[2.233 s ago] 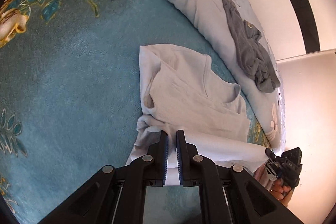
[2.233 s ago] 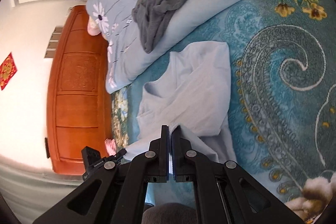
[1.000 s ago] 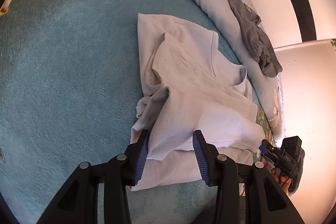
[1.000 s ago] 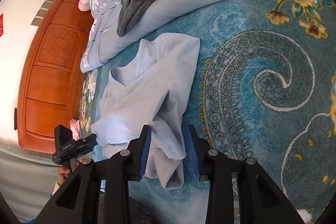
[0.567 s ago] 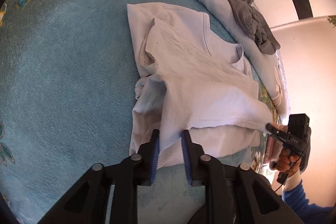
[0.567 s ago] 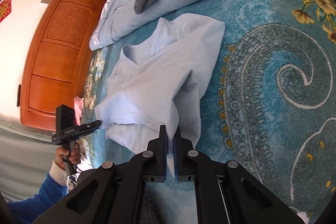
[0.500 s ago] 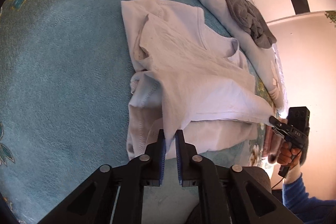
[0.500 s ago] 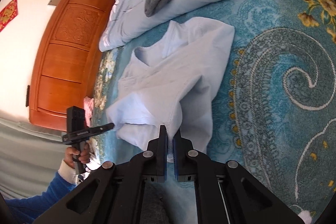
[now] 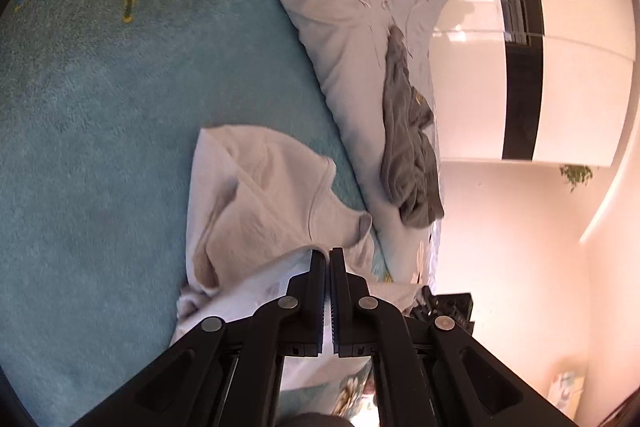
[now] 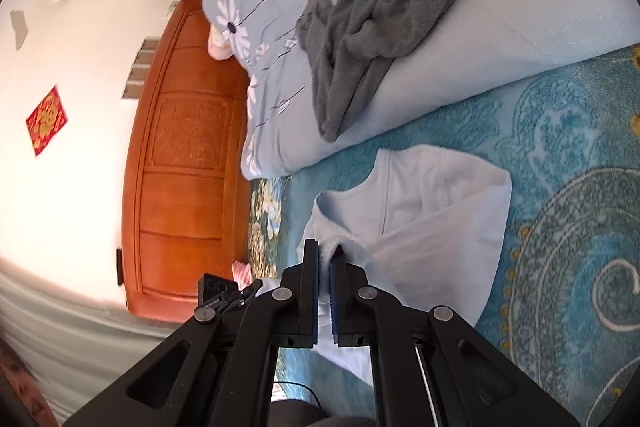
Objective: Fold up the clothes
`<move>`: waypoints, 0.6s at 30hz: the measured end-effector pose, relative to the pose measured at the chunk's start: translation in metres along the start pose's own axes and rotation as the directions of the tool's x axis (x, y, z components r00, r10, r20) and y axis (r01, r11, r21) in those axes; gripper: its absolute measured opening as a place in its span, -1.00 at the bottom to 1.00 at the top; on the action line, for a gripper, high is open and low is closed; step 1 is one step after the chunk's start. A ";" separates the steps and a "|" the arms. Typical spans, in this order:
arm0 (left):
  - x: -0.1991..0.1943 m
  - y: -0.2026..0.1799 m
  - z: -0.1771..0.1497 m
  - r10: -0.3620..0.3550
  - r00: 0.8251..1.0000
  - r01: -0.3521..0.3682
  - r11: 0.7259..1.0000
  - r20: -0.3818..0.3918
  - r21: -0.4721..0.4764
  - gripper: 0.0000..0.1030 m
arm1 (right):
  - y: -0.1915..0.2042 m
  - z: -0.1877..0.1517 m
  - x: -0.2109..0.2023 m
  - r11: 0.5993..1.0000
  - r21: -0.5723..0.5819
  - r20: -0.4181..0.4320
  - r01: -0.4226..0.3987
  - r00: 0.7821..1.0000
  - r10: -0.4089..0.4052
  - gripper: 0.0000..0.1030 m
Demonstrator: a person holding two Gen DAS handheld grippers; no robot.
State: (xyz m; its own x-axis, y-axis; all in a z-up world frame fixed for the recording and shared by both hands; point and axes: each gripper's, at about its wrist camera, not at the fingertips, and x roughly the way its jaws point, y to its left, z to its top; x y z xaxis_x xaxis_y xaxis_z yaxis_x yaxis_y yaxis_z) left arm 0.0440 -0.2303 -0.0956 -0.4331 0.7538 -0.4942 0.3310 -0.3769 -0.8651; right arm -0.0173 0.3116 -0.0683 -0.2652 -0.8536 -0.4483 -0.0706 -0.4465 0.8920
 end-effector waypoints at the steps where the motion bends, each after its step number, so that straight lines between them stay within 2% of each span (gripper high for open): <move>1: 0.004 0.007 0.009 -0.006 1.000 0.006 0.999 0.014 -0.032 -0.94 | -0.005 0.008 0.005 1.000 0.026 0.011 0.011 1.000 -0.012 -0.91; 5: 0.023 0.031 0.030 0.004 0.999 0.003 0.992 0.053 -0.126 -0.94 | -0.025 0.038 0.026 0.990 0.131 0.050 0.054 0.997 -0.061 -0.91; 8: 0.032 0.047 0.038 -0.024 0.995 0.042 0.981 0.092 -0.190 -0.94 | -0.040 0.047 0.036 0.978 0.187 0.058 0.088 0.993 -0.100 -0.91; 11: 0.035 0.058 0.038 -0.066 0.991 0.095 0.962 0.119 -0.255 -0.94 | -0.045 0.051 0.041 0.974 0.193 0.058 0.119 0.989 -0.133 -0.91; 13: 0.031 0.059 0.035 -0.083 0.988 0.116 0.958 0.133 -0.263 -0.91 | -0.043 0.052 0.041 0.975 0.182 0.067 0.129 0.987 -0.143 -0.87; 14: 0.028 0.059 0.033 -0.089 0.986 0.124 0.956 0.142 -0.265 -0.84 | -0.042 0.053 0.040 0.975 0.175 0.073 0.134 0.986 -0.148 -0.87; 15: 0.024 0.058 0.031 -0.094 0.984 0.132 0.956 0.154 -0.262 -0.66 | -0.039 0.053 0.038 0.977 0.165 0.087 0.137 0.984 -0.153 -0.87; 16: 0.017 0.055 0.029 -0.099 0.981 0.140 0.957 0.168 -0.254 -0.54 | -0.036 0.053 0.035 0.978 0.154 0.100 0.142 0.982 -0.158 -0.68; 17: 0.011 0.053 0.026 -0.104 0.978 0.146 0.959 0.179 -0.242 -0.30 | -0.032 0.051 0.028 0.978 0.139 0.112 0.153 0.979 -0.169 -0.51; 18: 0.004 0.048 0.023 -0.101 0.978 0.140 0.965 0.180 -0.221 -0.24 | -0.029 0.048 0.022 0.979 0.124 0.123 0.164 0.976 -0.179 -0.29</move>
State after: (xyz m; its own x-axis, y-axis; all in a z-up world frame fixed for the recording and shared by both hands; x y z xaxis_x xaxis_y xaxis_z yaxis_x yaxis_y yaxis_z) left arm 0.0391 -0.2572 -0.1414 -0.6082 0.6784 -0.4121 0.4440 -0.1396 -0.8851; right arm -0.0677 0.3186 -0.1011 -0.3649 -0.7201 -0.5901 -0.2313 -0.5438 0.8067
